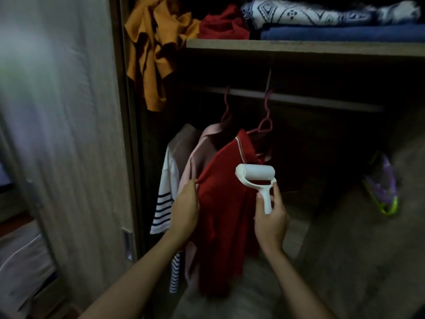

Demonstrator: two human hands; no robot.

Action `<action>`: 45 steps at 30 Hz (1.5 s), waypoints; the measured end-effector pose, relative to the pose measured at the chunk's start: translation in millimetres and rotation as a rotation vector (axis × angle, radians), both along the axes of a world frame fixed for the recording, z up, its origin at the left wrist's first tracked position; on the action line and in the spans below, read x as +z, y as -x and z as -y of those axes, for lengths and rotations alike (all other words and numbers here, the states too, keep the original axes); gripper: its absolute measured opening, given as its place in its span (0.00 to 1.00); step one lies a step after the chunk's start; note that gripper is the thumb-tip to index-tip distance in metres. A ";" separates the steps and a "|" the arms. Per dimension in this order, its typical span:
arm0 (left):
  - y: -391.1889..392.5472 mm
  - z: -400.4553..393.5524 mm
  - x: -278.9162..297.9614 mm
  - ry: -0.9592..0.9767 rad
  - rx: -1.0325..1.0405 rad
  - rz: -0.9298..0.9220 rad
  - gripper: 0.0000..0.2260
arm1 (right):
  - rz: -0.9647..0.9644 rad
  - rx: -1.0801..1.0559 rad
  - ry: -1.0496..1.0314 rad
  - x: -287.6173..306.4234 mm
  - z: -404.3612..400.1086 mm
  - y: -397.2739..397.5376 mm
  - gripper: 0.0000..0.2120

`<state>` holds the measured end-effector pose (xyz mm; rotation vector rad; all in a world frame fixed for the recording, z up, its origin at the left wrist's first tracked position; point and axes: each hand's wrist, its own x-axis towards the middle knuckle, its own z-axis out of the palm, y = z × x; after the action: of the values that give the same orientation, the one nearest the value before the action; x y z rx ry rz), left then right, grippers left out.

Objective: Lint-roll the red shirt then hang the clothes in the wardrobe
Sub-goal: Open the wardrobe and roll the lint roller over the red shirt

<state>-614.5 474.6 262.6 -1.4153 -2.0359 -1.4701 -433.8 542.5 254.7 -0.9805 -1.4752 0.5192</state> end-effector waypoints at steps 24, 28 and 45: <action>35.6 27.4 15.3 0.111 0.047 -0.157 0.14 | 0.047 0.176 -0.009 -53.8 17.4 58.3 0.24; 38.5 31.6 14.8 0.105 -0.003 -0.269 0.18 | -0.004 0.153 -0.041 -36.7 0.8 48.9 0.26; 34.9 24.3 1.9 0.135 0.232 -0.339 0.19 | 0.272 0.190 0.054 -121.7 -30.7 44.8 0.27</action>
<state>-649.4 450.3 264.5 -1.3168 -2.0278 -0.9434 -478.6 573.2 133.0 -0.9867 -1.8180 0.5822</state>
